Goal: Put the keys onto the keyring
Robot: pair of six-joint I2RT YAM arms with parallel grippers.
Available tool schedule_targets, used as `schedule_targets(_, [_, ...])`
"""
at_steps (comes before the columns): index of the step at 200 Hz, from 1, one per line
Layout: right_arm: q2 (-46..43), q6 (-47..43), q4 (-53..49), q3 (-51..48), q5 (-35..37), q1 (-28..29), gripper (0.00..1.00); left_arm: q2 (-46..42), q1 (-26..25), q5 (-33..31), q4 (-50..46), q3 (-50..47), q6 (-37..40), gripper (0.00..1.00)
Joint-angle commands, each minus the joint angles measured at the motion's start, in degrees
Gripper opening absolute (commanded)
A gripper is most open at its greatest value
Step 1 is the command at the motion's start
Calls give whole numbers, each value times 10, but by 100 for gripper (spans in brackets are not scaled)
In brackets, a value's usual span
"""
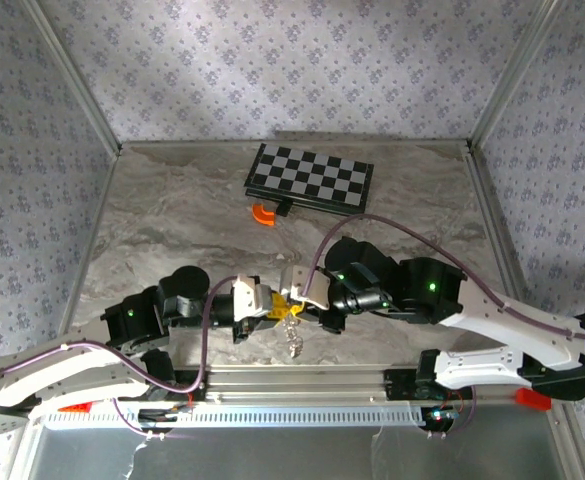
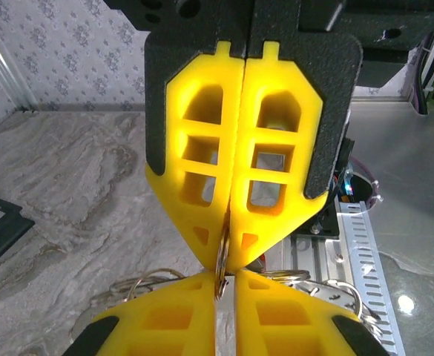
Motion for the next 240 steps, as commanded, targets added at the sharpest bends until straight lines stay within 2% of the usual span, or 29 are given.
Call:
schedule_targets(1, [7, -10, -10, 23, -5, 8, 0, -2, -5, -1, 9, 25, 8, 12])
schedule_targets(23, [9, -10, -14, 25, -4, 10, 0, -2, -5, 3, 12, 26, 7, 0])
schedule_targets(60, [-1, -4, -3, 24, -8, 10, 0, -16, -5, 19, 41, 18, -8, 0])
schedule_targets(83, [-22, 8, 32, 2, -14, 12, 0, -34, -5, 37, 92, -2, -28, 0])
schedule_targets(112, [-54, 26, 84, -33, -12, 11, 14, -45, -4, 65, 146, -18, -46, 0])
schedule_targets(141, [-74, 36, 126, -58, -16, 11, 16, -51, -6, 81, 188, -33, -52, 0])
schedule_targets(173, [-89, 39, 158, -67, -32, 10, 14, -52, -8, 95, 238, -50, -62, 0])
schedule_targets(209, [-116, 38, 188, -105, -36, 8, 6, -51, -10, 100, 289, -72, -81, 0])
schedule_targets(225, [-129, 38, 197, -116, -30, 6, 0, -50, -10, 97, 289, -74, -82, 0])
schedule_targets(240, [-133, 40, 194, -115, -18, 5, 0, -52, -11, 85, 271, -73, -79, 0])
